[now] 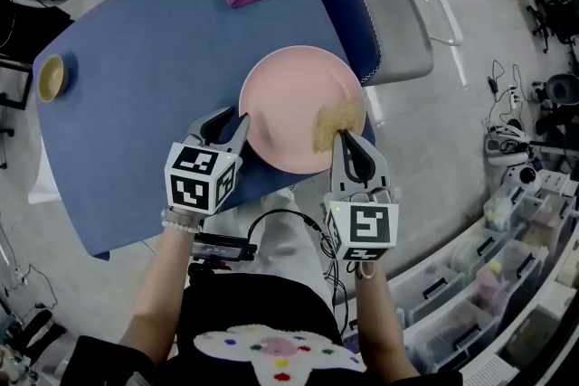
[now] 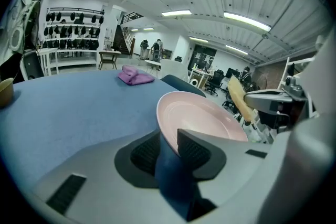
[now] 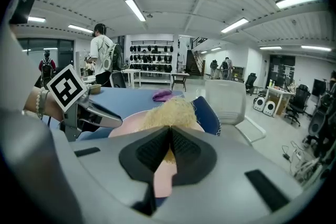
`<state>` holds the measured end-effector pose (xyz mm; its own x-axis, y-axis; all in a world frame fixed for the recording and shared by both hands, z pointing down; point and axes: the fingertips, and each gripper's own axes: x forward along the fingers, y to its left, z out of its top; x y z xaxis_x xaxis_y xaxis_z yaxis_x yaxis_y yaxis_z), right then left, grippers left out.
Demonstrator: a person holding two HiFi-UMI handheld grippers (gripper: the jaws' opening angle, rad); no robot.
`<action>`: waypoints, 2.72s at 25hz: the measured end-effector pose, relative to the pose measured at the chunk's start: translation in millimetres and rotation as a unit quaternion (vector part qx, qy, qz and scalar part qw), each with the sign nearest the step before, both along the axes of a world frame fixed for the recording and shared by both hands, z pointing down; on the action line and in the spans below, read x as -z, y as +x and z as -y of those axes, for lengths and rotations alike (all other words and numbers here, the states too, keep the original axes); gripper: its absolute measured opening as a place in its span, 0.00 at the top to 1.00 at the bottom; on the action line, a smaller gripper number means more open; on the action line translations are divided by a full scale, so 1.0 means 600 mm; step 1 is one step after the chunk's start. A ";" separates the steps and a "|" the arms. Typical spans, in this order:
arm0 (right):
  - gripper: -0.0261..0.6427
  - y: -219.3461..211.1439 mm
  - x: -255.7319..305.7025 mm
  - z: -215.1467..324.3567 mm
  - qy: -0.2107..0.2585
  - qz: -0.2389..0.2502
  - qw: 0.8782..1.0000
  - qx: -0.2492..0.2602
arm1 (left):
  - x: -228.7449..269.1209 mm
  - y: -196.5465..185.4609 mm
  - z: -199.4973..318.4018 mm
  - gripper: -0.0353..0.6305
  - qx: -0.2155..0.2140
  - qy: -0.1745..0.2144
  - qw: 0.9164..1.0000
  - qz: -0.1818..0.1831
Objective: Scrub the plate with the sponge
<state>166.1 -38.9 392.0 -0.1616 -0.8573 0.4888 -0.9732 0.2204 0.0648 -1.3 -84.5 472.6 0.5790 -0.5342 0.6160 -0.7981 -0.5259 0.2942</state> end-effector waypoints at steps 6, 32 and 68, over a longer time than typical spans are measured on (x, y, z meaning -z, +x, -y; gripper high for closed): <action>0.94 -0.001 -0.022 0.034 -0.013 -0.013 1.000 0.016 | -0.009 0.005 0.006 0.80 0.007 -0.003 1.000 -0.003; 0.94 0.003 -0.140 0.139 -0.115 -0.089 0.989 0.030 | -0.005 0.006 -0.001 0.81 0.019 -0.001 1.000 -0.008; 0.94 -0.154 -0.159 0.166 -0.097 -0.128 0.974 0.157 | -0.004 0.004 0.005 0.82 0.023 -0.005 0.999 -0.036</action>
